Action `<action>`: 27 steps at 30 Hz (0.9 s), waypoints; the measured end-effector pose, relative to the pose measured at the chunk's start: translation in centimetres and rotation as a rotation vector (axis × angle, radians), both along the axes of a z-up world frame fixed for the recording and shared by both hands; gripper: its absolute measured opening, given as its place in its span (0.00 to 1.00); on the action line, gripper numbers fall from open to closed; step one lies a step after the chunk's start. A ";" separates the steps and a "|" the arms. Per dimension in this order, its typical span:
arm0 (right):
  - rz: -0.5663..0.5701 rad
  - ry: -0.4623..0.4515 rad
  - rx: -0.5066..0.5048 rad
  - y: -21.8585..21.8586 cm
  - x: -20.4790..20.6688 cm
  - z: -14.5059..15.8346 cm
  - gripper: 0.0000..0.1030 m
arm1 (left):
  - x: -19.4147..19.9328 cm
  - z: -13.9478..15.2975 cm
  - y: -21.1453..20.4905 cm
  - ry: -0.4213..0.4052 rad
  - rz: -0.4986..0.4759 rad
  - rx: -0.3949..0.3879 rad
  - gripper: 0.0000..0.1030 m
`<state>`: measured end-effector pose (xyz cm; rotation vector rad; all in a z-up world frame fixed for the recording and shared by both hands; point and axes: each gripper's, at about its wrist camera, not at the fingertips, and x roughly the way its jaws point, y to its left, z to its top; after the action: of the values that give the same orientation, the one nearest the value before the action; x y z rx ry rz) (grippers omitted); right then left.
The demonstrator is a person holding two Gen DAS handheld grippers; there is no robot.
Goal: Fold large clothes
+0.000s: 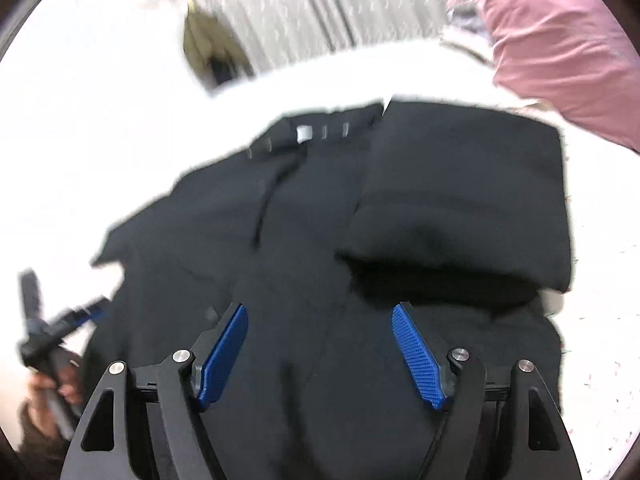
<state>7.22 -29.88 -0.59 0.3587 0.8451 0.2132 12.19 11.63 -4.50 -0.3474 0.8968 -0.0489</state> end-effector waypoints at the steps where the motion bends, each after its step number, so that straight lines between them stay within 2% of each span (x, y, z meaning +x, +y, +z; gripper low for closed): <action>1: -0.052 -0.027 0.035 -1.1 -0.3 0.8 0.74 | 0.0 0.0 0.0 -0.002 0.002 -0.004 0.88; 2: -0.109 -0.044 0.059 -2.6 -0.9 0.9 0.75 | 0.0 0.0 0.0 -0.006 0.002 -0.006 0.88; 3: -0.211 -0.055 0.077 -4.9 -1.1 0.9 0.76 | -0.1 0.1 -0.2 -0.012 0.000 -0.005 0.88; 6: -0.456 -0.017 0.104 -10.0 -0.8 -0.8 0.77 | -0.1 0.2 -1.0 -0.033 -0.019 0.010 0.88; 9: -0.556 0.059 0.146 -12.9 0.9 -3.0 0.77 | 0.1 0.1 -1.6 -0.028 -0.040 0.023 0.88; 13: -0.544 0.116 0.268 -13.1 3.5 -6.1 0.76 | 0.5 -0.2 -2.8 -0.027 -0.048 0.037 0.88; 15: -0.516 0.095 0.282 -12.7 4.3 -6.1 0.51 | 0.6 -0.2 -3.5 -0.031 -0.059 0.042 0.88; 16: -0.508 0.077 0.261 -12.6 4.3 -5.5 0.31 | 0.7 -0.1 -3.9 -0.033 -0.072 0.043 0.88; 17: -0.505 0.059 0.211 -12.6 4.2 -4.4 0.25 | 0.6 -0.1 -4.3 -0.037 -0.083 0.044 0.88; 20: -0.537 0.004 -0.068 -13.6 3.6 -0.7 0.22 | 0.3 0.1 -5.4 -0.052 -0.110 0.064 0.88; 21: -0.565 -0.013 -0.207 -14.4 3.1 1.1 0.21 | 0.2 0.2 -5.7 -0.059 -0.119 0.077 0.88; 26: -0.726 0.037 -0.609 -19.6 1.7 4.3 0.19 | 0.0 0.2 -7.2 -0.095 -0.153 0.153 0.88; 27: -0.789 0.064 -0.747 -21.4 1.1 4.7 0.19 | 0.2 0.1 -7.4 -0.093 -0.160 0.160 0.88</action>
<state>8.36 -51.32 4.08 -0.0275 0.7311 -0.8352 12.36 4.24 -4.40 -0.1226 0.8290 -0.1385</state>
